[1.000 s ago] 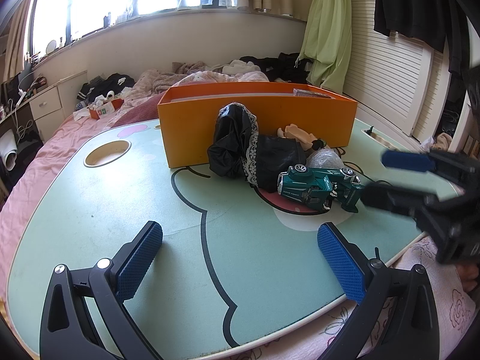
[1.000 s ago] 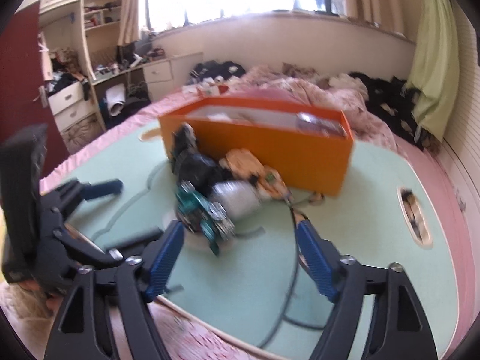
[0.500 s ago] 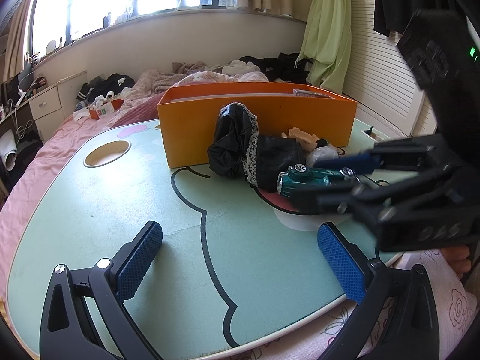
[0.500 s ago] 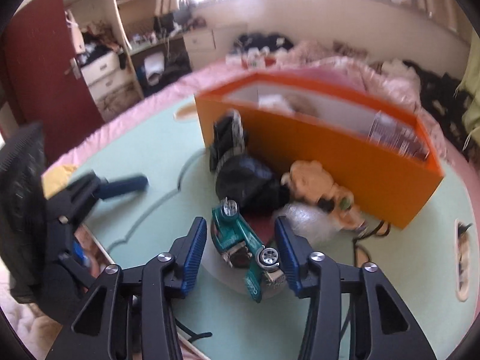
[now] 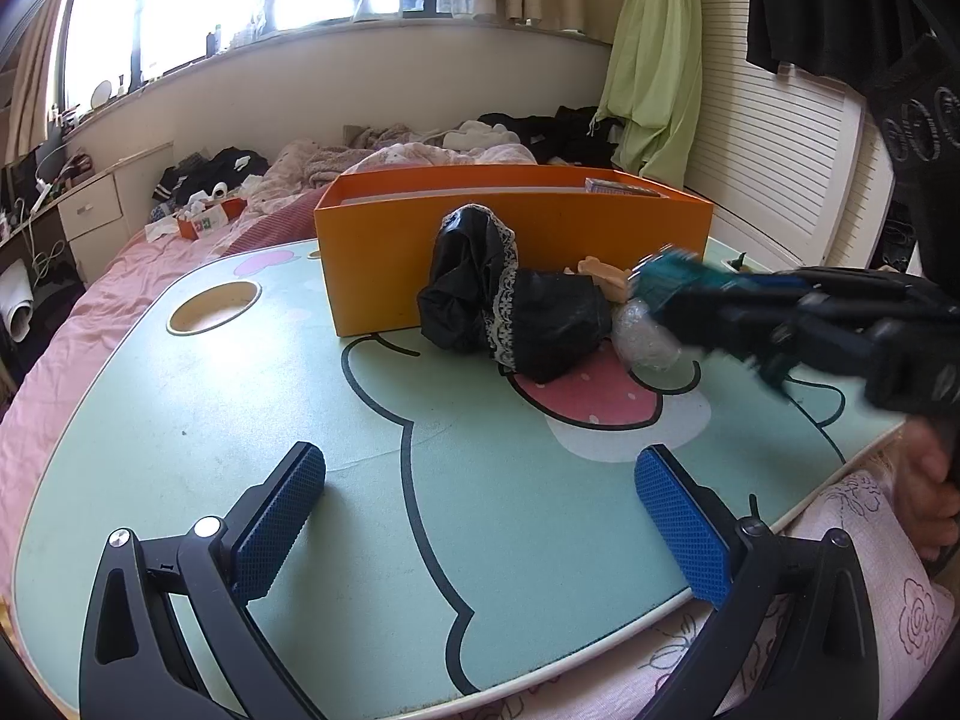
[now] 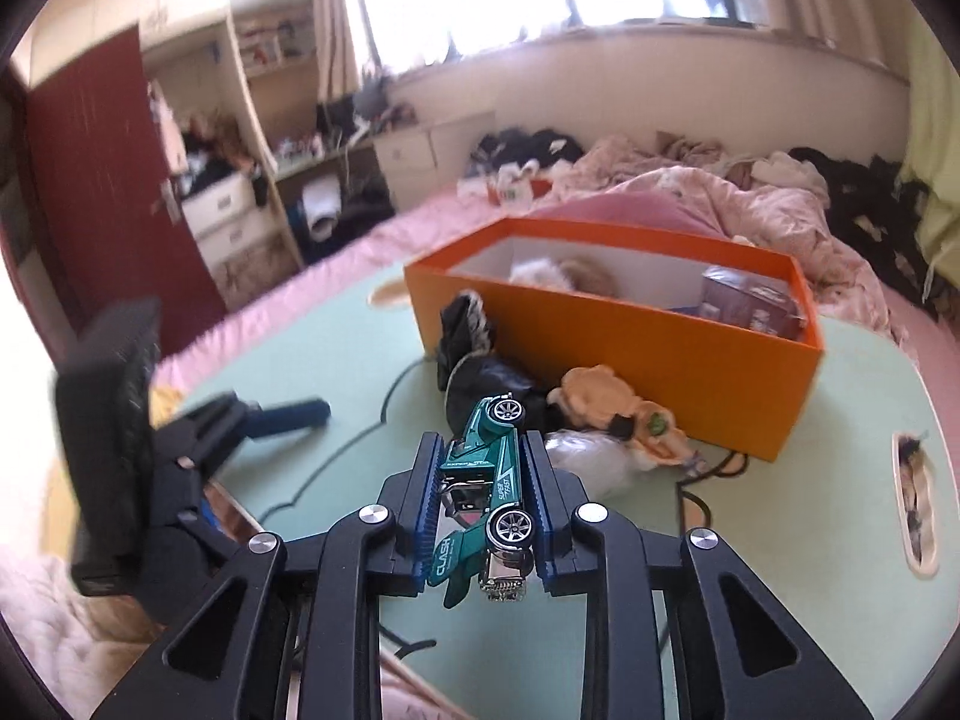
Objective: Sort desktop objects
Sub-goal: 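Grasp the green toy car with the right gripper, then lift the green toy car off the table with the right gripper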
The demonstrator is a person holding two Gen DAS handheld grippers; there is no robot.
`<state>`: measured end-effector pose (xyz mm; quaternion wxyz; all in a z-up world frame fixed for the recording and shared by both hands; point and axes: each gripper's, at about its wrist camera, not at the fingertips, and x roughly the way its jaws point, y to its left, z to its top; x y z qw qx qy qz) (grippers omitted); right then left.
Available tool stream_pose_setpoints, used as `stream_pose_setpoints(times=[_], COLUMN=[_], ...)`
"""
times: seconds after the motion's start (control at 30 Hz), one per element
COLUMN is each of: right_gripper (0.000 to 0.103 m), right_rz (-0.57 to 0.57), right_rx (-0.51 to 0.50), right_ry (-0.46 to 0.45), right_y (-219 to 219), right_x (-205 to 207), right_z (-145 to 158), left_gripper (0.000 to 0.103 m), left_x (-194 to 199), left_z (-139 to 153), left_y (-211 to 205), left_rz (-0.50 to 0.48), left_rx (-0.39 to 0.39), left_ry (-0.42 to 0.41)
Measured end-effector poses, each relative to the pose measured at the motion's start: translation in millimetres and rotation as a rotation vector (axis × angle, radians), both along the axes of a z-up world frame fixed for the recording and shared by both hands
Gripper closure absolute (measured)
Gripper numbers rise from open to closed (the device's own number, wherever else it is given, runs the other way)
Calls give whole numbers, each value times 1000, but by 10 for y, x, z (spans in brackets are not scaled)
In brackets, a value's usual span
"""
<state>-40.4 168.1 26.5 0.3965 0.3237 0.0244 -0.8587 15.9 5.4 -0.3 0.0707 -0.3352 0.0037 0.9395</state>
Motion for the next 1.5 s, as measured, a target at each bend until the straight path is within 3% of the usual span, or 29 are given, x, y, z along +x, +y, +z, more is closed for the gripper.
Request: stream_pose_setpoints(times=[0.13, 0.4, 0.53, 0.77, 0.8, 0.83, 0.87, 1.17, 1.23, 1.3, 1.5], right_gripper=[78, 78, 76, 49, 39, 34, 34, 36, 63, 77, 77], right_rz=[2, -72, -107, -123, -127, -135, -138, -142, -138, -141, -148], right_rx=[-54, 94, 111, 170, 175, 181, 183, 191, 183, 177, 149], right_ry=[-20, -53, -38, 31, 35, 38, 40, 47, 51, 53, 60], right_y=[200, 323, 341, 231, 225, 220, 218, 203, 208, 217, 247], right_x=[160, 293, 254, 287, 283, 276, 273, 286, 291, 292, 313], right_z=[72, -252, -309, -337, -345, -354, -356, -358, -353, -348, -325], left_gripper=[0, 0, 0, 0, 0, 0, 0, 0, 0, 0, 0], left_x=[-1, 2, 3, 4, 5, 5, 5, 6, 7, 7, 9], left_z=[1, -1, -2, -2, -3, -2, -2, -5, -5, -5, -3], left_y=[1, -2, -2, -2, -2, -2, -2, -3, -3, -3, -7], left_rz=[0, 0, 0, 0, 0, 0, 0, 0, 0, 0, -1], left_rx=[0, 0, 1, 0, 0, 0, 0, 1, 0, 1, 4], left_ry=[0, 0, 0, 0, 0, 0, 0, 1, 1, 1, 2])
